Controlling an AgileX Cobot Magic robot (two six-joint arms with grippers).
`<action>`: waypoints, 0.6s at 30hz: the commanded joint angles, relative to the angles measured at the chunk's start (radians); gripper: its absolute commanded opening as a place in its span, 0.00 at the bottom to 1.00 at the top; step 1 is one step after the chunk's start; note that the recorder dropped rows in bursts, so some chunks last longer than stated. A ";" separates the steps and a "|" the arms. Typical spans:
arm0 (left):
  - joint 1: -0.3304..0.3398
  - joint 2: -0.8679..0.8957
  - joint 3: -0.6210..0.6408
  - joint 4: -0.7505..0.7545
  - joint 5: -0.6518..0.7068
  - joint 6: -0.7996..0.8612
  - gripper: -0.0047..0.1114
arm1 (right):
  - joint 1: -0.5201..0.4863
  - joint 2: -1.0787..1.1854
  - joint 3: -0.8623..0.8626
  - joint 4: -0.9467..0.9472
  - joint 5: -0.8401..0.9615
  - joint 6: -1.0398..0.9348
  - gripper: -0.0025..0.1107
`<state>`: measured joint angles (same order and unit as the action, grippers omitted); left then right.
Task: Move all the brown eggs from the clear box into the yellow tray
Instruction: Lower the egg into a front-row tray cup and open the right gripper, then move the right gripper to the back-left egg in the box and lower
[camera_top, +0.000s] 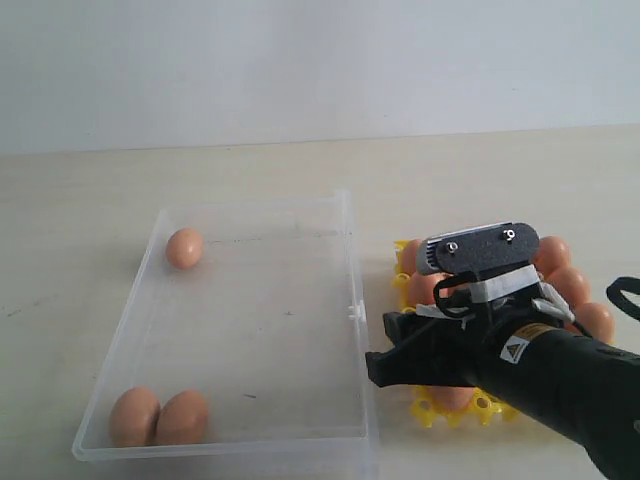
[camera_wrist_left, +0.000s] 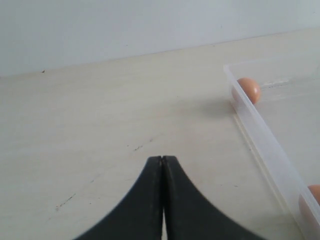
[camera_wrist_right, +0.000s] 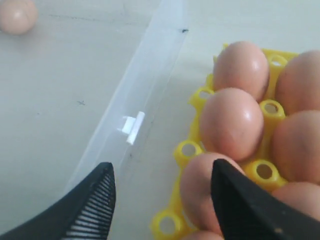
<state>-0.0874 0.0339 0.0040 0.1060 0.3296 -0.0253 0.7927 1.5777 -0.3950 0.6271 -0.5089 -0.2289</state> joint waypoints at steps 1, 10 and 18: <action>-0.003 0.001 -0.004 -0.001 -0.014 -0.004 0.04 | 0.005 -0.061 -0.052 -0.008 0.059 -0.093 0.50; -0.003 0.001 -0.004 -0.001 -0.014 -0.004 0.04 | 0.005 -0.158 -0.086 0.001 0.118 -0.174 0.48; -0.003 0.001 -0.004 -0.001 -0.014 -0.004 0.04 | 0.003 -0.167 -0.332 -0.034 0.611 -0.298 0.18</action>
<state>-0.0874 0.0339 0.0040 0.1060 0.3296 -0.0253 0.7927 1.4101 -0.6194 0.6302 -0.1092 -0.4809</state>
